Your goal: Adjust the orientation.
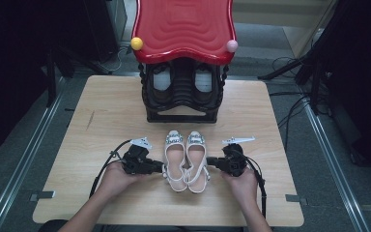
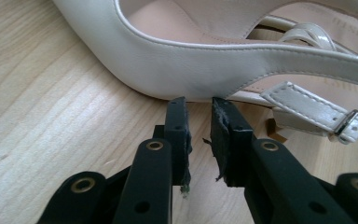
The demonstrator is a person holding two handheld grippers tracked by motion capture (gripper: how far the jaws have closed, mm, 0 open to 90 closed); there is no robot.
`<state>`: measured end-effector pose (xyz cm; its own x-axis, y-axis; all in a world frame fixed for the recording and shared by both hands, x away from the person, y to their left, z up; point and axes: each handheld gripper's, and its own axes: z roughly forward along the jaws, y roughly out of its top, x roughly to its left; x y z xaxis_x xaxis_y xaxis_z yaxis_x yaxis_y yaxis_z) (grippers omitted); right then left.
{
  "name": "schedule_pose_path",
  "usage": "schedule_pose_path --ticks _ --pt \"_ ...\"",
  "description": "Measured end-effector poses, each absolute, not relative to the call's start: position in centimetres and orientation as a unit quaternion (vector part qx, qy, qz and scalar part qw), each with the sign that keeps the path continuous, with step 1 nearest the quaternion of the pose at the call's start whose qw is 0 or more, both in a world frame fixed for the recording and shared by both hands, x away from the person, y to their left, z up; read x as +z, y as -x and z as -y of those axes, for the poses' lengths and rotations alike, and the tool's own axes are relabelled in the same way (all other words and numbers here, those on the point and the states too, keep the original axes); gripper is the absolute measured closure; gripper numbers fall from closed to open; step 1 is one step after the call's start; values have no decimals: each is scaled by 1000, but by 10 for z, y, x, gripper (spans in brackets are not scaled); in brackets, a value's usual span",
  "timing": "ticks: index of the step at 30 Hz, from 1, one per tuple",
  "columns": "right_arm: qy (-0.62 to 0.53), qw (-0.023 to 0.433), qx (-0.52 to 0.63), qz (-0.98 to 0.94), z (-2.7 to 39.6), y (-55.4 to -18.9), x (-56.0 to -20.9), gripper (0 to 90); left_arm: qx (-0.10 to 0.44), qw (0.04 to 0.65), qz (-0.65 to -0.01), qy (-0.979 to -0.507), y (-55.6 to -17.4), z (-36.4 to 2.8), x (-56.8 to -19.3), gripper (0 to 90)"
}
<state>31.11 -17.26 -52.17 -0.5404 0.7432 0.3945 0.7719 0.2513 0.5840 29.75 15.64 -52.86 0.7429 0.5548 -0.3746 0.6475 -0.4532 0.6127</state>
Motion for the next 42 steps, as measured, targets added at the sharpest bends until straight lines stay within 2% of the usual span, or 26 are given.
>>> schedule_pose_path --ticks 12,16,20,25,35,42 --pt "485 9 -388 784 175 -320 -521 900 -77 399 -367 -837 -292 -150 -531 829" --pt "483 -10 -381 788 176 -321 -520 900 -81 399 -361 -839 -289 -143 -532 836" --pt "485 -9 -382 787 178 -323 -520 900 -86 403 -359 -838 -289 -143 -534 828" --pt "483 -13 -383 787 178 -322 -520 900 -84 404 -363 -836 -290 -144 -535 777" --pt "492 -8 -418 764 184 -317 -528 900 -84 405 -362 -835 -290 -145 -535 761" --pt "502 -4 -414 760 187 -320 -529 793 -79 403 -363 -836 -290 -145 -535 749"
